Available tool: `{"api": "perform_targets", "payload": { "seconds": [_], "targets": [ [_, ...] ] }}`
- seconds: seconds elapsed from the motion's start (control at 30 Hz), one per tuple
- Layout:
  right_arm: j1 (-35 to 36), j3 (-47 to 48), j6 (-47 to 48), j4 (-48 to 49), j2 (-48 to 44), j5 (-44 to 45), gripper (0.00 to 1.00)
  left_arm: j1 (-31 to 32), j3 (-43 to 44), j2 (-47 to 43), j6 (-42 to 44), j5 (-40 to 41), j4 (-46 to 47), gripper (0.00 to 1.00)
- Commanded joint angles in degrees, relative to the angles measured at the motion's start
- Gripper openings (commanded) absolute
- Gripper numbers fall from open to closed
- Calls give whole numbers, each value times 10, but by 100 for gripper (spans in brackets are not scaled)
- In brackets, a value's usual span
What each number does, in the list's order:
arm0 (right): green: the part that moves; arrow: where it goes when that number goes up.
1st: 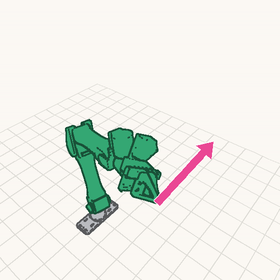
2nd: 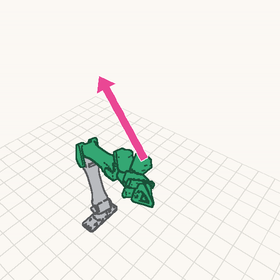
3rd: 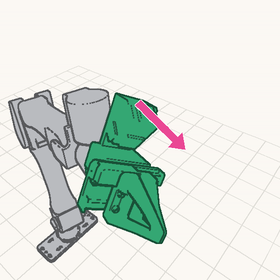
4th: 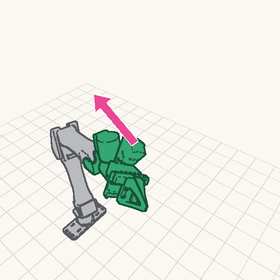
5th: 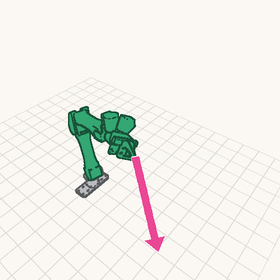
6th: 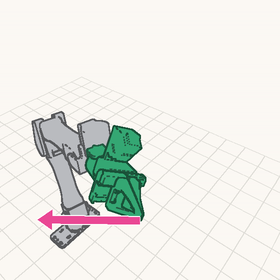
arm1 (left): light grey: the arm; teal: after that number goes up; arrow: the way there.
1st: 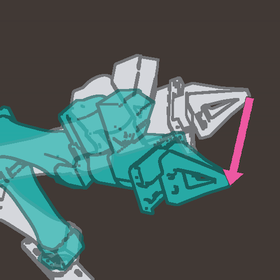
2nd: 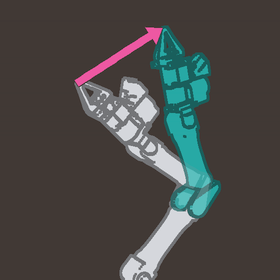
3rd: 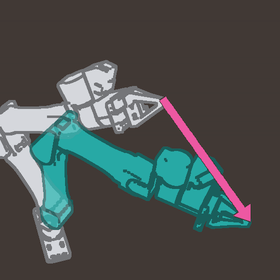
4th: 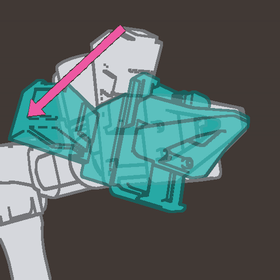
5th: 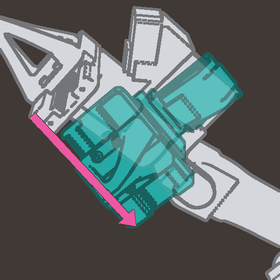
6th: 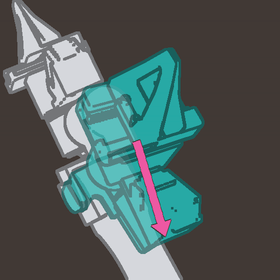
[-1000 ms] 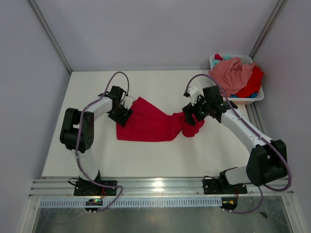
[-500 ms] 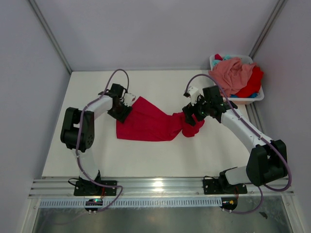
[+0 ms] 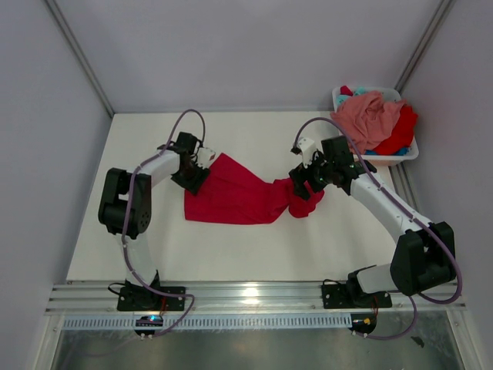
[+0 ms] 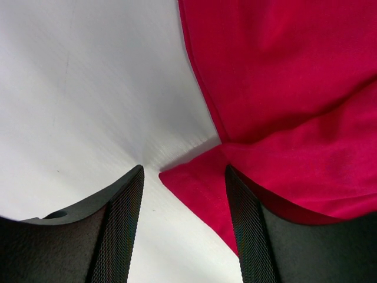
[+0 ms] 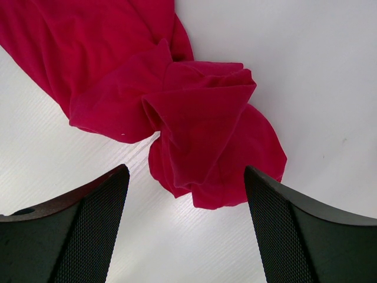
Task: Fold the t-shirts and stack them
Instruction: Flatten the tshirt out
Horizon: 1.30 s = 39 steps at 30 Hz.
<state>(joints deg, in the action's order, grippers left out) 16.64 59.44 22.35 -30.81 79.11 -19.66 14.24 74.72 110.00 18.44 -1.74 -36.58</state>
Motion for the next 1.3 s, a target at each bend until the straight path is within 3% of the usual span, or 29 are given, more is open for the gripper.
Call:
{"api": "perform_targets", "payload": {
  "seconds": [0.0, 0.13, 0.2, 0.27, 0.3, 0.33, 0.7, 0.8, 0.93, 1.27],
  "targets": [
    [1, -3, 2, 10, -17, -5, 82, 0, 13, 14, 2, -8, 6, 59],
    [0, -3, 2, 9, -19, -6, 82, 0, 11, 22, -1, -14, 8, 58],
    [0, -3, 2, 9, -19, -6, 82, -1, 13, 27, -2, -22, 7, 52],
    [0, -3, 2, 9, -21, -6, 82, -1, 18, 29, -3, -27, -2, 25],
    [1, -4, 2, 9, -22, -6, 82, 0, 21, 31, -3, -31, -5, 2],
    [0, -4, 2, 9, -22, -6, 82, 0, 24, 31, -4, -33, -8, 0],
    [0, -10, -15, 28, -19, -8, 83, -1, 47, 1, -5, -22, -17, 0],
    [1, -5, -17, 31, 3, -11, 93, -1, 53, -1, -8, -16, -16, 0],
    [8, 27, 16, 29, 40, 16, 96, 0, 55, -1, -9, -14, -19, 0],
    [26, 90, 82, -35, 110, -71, 96, -1, 37, -15, -10, -5, -16, 0]
  ]
}}
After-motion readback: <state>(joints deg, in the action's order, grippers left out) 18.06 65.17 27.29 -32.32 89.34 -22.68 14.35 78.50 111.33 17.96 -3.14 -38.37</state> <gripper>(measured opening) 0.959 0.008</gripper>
